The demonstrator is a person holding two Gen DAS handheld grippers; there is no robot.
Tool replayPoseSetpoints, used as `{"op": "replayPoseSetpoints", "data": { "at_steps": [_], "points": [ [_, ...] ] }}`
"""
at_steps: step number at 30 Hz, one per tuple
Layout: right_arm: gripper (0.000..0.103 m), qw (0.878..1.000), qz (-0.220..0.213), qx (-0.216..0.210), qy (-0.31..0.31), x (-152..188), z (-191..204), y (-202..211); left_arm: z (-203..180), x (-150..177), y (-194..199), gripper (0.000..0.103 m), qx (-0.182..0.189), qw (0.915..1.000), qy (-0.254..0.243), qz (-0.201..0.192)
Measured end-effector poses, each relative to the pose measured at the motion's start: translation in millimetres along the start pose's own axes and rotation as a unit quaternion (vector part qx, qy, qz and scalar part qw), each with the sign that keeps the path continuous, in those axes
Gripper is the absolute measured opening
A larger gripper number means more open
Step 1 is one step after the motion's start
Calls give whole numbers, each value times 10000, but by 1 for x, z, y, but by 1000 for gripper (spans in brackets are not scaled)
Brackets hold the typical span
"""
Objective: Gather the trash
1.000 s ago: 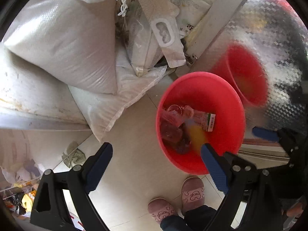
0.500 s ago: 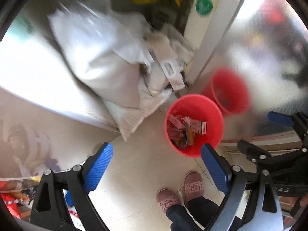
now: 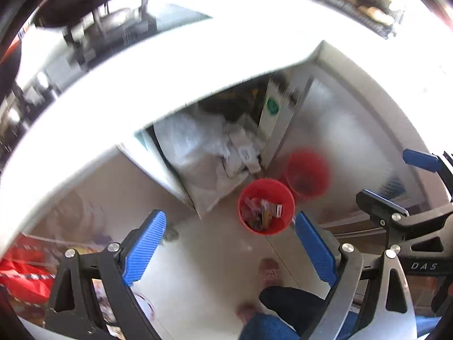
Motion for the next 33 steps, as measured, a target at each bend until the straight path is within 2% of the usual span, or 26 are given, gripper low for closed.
{"op": "replayPoseSetpoints", "data": {
  "at_steps": [7, 11, 14, 16, 20, 26, 33],
  "points": [
    [102, 9960, -763, 223, -407, -4, -15, 86, -18, -14, 90, 92, -14, 9980, -172, -609],
    [102, 9873, -1330, 431, -752, -6, -22, 139, -33, -13, 143, 92, 75, 9945, -255, -1011],
    [102, 9759, -1774, 764, -1011, -5, -29, 184, -43, -10, 180, 92, 199, 9903, -280, -1349],
    [102, 9716, -1942, 821, -1075, -1, -31, 209, -50, -6, 207, 92, 208, 9865, -368, -1582],
    [102, 9598, -2344, 968, -1200, 14, -33, 259, -62, 7, 267, 92, 71, 9739, -603, -2185],
    [102, 9464, -2674, 1170, -1380, 32, -31, 304, -77, 29, 327, 92, 104, 9639, -705, -2566],
    [102, 9460, -2701, 1148, -1374, 52, -27, 321, -84, 44, 357, 92, 164, 9583, -518, -2805]
  ]
}}
Point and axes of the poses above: each gripper's, at about its wrist camera, not at the fingertips, and y roughly against the way its jaws point, z to its left, x to its underside, the point moved 7 cm from there along -y, roughly the way its jaws point, and after that the axes turned 8 degrees about x, right-handed, at the moved point
